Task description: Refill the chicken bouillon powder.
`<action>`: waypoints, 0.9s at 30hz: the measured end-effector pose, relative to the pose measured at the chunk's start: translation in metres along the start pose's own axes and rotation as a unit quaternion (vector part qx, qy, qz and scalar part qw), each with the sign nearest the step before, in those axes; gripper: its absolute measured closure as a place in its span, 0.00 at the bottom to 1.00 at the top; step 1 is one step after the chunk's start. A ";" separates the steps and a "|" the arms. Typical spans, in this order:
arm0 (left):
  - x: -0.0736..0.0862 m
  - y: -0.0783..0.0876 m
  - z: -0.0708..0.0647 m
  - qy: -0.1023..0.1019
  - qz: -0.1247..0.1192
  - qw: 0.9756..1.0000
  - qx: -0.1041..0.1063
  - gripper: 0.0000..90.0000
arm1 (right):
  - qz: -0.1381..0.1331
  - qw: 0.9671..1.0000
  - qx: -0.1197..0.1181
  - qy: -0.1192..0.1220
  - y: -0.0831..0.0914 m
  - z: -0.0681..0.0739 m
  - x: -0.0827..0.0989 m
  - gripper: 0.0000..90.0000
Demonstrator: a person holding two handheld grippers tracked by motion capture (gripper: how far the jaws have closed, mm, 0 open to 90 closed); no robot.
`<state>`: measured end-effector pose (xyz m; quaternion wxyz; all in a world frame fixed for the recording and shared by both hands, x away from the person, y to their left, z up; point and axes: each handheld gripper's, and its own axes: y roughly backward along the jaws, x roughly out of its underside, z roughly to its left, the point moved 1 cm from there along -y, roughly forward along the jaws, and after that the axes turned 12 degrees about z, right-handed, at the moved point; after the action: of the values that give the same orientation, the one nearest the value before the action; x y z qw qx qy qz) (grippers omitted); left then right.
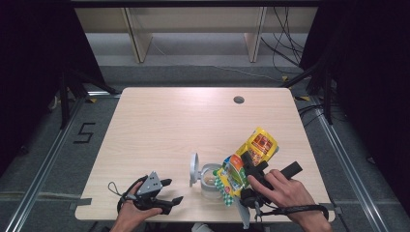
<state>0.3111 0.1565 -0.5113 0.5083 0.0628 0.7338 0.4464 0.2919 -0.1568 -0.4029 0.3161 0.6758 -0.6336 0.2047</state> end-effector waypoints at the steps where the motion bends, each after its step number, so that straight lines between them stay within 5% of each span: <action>1: 0.000 0.000 -0.001 0.005 -0.005 1.000 0.004 0.28 | 0.002 1.000 -0.001 -0.003 0.000 0.001 0.000 0.60; 19: 0.000 0.000 0.000 -0.002 0.000 1.000 0.001 0.29 | -0.004 1.000 -0.006 -0.029 0.001 0.003 -0.001 0.60; 20: 0.000 0.000 0.000 -0.002 0.000 1.000 0.000 0.29 | -0.001 1.000 -0.005 -0.014 0.001 0.002 0.000 0.60; 27: 0.000 0.000 0.000 -0.001 0.000 1.000 0.001 0.29 | -0.005 1.000 -0.009 -0.013 0.000 0.003 0.001 0.60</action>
<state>0.3111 0.1563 -0.5109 0.5089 0.0634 0.7336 0.4459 0.2912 -0.1599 -0.4039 0.3146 0.6785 -0.6363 0.1892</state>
